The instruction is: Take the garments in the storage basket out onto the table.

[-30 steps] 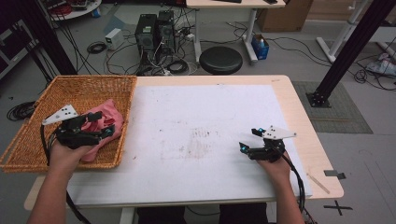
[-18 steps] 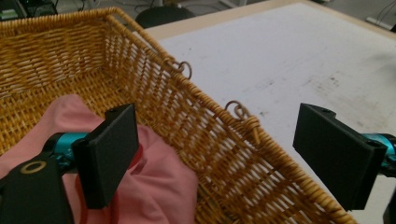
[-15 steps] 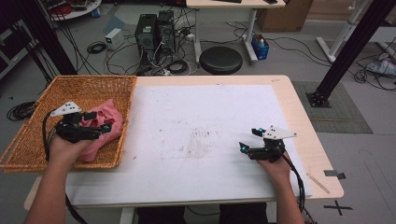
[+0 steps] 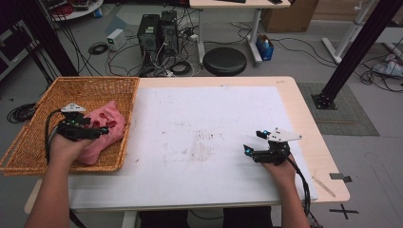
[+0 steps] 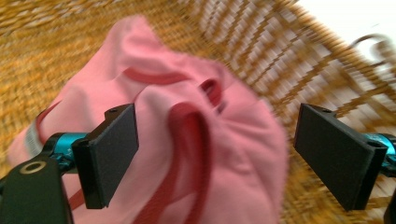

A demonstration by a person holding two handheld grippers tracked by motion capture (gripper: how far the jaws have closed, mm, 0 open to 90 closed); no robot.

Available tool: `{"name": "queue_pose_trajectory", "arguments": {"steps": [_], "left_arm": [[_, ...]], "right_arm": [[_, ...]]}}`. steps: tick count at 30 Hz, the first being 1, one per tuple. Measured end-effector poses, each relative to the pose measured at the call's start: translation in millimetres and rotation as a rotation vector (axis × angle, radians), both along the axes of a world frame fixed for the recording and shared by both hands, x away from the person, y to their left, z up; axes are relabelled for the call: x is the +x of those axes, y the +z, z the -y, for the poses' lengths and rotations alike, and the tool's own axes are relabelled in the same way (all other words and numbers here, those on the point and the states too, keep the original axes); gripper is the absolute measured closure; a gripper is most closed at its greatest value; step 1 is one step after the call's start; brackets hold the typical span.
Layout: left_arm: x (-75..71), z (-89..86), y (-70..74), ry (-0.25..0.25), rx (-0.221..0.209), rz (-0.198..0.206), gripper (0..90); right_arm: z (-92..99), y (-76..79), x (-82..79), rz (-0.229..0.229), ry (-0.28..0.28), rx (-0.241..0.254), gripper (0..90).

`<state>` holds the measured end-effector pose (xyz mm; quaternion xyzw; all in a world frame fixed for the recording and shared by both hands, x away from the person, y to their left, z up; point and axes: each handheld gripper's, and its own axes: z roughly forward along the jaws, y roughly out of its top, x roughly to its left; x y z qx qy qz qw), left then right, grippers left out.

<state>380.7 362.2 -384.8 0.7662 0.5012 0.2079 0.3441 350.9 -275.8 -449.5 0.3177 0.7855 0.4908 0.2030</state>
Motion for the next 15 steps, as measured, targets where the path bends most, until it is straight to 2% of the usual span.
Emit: {"name": "queue_pose_trajectory", "arguments": {"steps": [2, 6, 8, 9, 11, 12, 15], "left_arm": [[1.5, -1.1, -1.2, 0.004, 0.010, -0.013, 14.1], [10.6, -4.1, -13.6, 0.046, 0.091, -0.106, 14.1], [14.2, -3.7, -20.1, 0.048, 0.128, -0.145, 13.9], [14.2, -3.7, -20.1, 0.048, 0.128, -0.145, 13.9], [18.7, -1.0, -27.5, 0.043, 0.157, -0.182, 13.8], [19.8, -0.2, -28.6, 0.043, 0.166, -0.189, 13.6], [22.2, 1.7, -31.7, 0.056, 0.166, -0.204, 12.7]], "right_arm": [[-0.1, 0.0, 0.0, 0.000, 0.000, 0.000, 18.9], [0.1, 0.0, 0.1, 0.003, -0.001, -0.001, 19.0], [0.0, 0.1, -0.2, 0.003, -0.001, -0.002, 18.9], [0.0, 0.0, 0.0, 0.006, -0.001, -0.003, 18.9], [0.1, 0.0, 0.0, 0.004, -0.001, -0.002, 18.9], [0.2, 0.0, 0.1, 0.003, 0.000, -0.001, 18.9], [0.3, -0.1, 0.4, 0.003, -0.002, 0.001, 19.0]]}}
